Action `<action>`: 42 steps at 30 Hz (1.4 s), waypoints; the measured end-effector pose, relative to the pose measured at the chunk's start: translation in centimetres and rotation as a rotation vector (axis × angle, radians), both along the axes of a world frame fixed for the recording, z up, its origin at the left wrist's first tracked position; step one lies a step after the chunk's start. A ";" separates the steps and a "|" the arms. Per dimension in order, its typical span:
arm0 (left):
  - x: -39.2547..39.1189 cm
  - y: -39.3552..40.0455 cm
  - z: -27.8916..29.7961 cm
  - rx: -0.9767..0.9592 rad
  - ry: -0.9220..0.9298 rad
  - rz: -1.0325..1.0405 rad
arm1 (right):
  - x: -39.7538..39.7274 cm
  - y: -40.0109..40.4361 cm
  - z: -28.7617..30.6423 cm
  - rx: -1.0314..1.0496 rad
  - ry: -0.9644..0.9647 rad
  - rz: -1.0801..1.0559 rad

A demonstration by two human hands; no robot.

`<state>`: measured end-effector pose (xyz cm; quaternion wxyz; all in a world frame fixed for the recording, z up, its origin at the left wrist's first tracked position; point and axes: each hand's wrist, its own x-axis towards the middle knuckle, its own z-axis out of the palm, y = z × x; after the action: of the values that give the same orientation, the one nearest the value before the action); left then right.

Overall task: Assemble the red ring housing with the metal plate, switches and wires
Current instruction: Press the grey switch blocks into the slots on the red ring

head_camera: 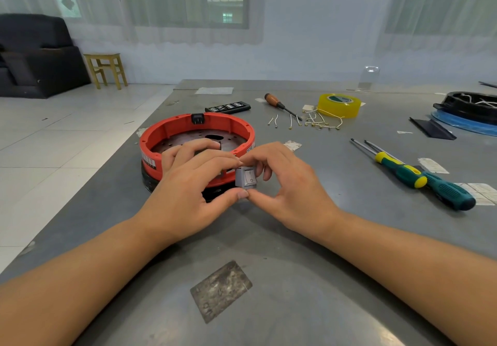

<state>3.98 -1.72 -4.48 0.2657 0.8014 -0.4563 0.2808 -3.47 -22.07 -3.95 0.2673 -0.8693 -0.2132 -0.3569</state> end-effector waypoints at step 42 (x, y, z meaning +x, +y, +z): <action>0.3 0.4 0.3 -0.024 -0.119 0.046 | -0.4 0.7 0.1 0.499 0.312 0.051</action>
<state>4.30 -1.32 -4.23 0.2411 0.7904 -0.4493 0.3395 -3.91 -21.37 -3.82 0.5113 -0.8154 -0.0969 -0.2535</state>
